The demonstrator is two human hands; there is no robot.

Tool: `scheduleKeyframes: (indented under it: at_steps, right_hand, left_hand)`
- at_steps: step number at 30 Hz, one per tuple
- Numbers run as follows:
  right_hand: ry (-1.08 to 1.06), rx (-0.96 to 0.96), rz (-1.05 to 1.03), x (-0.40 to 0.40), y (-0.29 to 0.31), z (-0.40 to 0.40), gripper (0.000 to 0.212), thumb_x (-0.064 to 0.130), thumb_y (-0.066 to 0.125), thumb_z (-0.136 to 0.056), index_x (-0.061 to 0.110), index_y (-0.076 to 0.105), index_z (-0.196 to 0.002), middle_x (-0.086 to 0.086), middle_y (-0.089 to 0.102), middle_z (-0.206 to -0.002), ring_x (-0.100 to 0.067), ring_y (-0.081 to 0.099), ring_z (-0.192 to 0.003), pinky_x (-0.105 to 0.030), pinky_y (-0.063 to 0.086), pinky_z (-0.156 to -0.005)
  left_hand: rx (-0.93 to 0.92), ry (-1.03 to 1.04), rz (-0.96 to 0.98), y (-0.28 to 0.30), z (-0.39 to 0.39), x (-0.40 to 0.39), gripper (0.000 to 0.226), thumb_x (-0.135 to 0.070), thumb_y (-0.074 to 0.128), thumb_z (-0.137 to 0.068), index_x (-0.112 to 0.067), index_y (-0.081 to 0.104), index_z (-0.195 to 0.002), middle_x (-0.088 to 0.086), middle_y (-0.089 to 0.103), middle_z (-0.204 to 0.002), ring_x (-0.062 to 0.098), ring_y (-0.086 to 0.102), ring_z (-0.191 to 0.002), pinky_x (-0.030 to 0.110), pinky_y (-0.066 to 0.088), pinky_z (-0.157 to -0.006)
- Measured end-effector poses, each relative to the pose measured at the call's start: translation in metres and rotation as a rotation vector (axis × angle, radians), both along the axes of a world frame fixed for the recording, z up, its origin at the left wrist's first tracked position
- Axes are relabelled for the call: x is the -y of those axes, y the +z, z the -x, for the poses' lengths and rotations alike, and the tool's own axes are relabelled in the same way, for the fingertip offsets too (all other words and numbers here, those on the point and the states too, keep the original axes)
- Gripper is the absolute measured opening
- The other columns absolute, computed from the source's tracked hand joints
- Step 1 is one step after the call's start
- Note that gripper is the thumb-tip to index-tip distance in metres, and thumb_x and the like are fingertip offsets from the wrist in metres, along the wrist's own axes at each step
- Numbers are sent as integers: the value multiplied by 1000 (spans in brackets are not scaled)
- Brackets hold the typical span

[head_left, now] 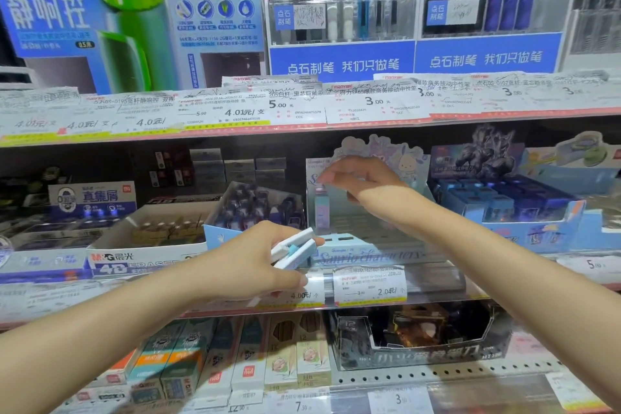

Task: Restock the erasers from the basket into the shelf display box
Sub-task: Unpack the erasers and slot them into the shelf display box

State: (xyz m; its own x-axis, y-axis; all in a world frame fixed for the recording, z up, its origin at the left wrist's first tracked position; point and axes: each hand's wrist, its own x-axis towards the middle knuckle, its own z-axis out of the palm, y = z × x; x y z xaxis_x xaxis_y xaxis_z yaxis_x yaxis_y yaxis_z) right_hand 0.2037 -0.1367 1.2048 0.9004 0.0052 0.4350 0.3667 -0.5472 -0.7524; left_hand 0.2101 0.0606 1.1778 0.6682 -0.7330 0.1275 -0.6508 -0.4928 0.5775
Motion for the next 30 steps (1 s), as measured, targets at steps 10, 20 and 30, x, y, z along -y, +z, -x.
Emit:
scheduleKeyframes:
  at_steps: [10, 20, 30]
  right_hand:
    - [370, -300, -911, -19, 2, 25, 21, 8, 40, -90, 3, 57, -80, -5, 43, -72, -10, 25, -44, -19, 24, -40]
    - [455, -255, -1076, -29, -8, 32, 27, 1, 32, -90, 6, 56, -78, -2, 36, -59, -9, 29, -48, -18, 29, -45]
    - [528, -174, -1027, -31, -12, 40, 40, -4, 32, -81, 11, 64, -61, -4, 34, -56, -13, 34, -50, -26, 26, -60]
  left_hand:
    - [-156, 109, 441, 5, 15, 24, 11, -21, 76, -73, -18, 66, -73, -6, 62, -59, 5, 53, -48, 13, 41, -48]
    - [-392, 197, 466, 6, 21, 29, 12, -13, 72, -74, -14, 67, -64, -6, 48, -42, 4, 42, -38, 12, 33, -38]
    - [-555, 137, 454, 6, 25, 23, 11, -14, 78, -69, -15, 70, -76, 12, 53, -67, 6, 40, -42, 14, 33, -40]
